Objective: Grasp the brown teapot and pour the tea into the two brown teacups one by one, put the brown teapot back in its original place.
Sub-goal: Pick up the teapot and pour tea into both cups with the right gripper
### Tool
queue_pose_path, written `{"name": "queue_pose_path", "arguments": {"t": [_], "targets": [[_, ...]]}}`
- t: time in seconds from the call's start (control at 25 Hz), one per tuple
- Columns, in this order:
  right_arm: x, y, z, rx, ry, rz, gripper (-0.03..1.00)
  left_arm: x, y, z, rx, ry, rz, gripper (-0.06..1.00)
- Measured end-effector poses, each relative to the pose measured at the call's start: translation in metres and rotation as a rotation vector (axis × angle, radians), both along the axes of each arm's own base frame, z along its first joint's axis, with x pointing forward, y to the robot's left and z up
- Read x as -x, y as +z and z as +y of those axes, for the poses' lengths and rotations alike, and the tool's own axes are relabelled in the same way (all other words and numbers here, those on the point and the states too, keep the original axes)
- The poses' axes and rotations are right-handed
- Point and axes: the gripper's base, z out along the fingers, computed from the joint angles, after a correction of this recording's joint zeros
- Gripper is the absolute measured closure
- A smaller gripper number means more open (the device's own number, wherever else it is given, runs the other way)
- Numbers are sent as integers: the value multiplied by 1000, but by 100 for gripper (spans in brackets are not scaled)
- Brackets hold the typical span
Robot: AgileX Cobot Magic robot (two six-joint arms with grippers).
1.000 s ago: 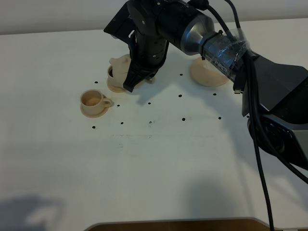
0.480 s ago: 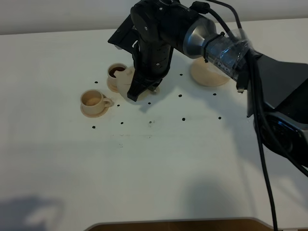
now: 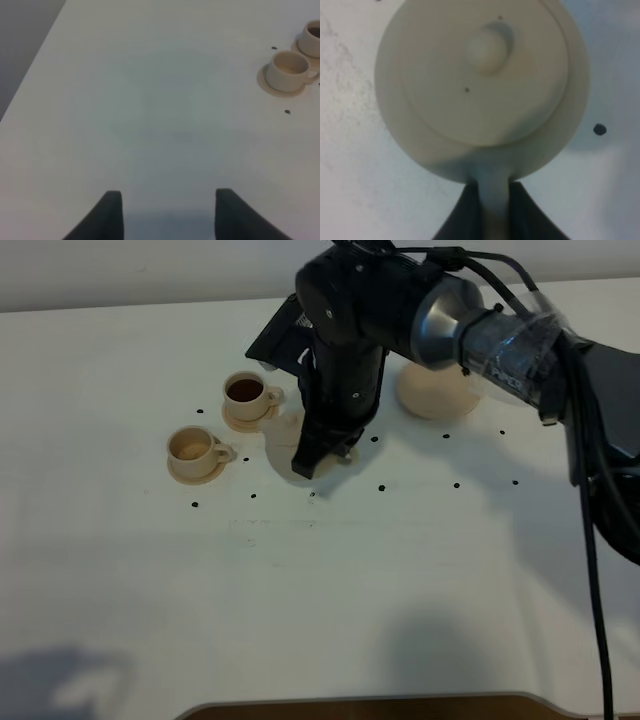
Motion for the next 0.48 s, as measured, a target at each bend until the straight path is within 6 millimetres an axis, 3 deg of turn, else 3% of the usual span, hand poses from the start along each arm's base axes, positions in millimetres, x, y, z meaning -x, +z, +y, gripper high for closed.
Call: {"name": "queue_pose_path", "arguments": {"t": [0.2, 0.48], "targets": [[1, 14, 0, 1, 97, -65, 88, 0, 0, 0, 0, 0, 0, 50], [16, 18, 24, 73, 267, -210, 88, 0, 0, 0, 0, 0, 0, 50]]}}
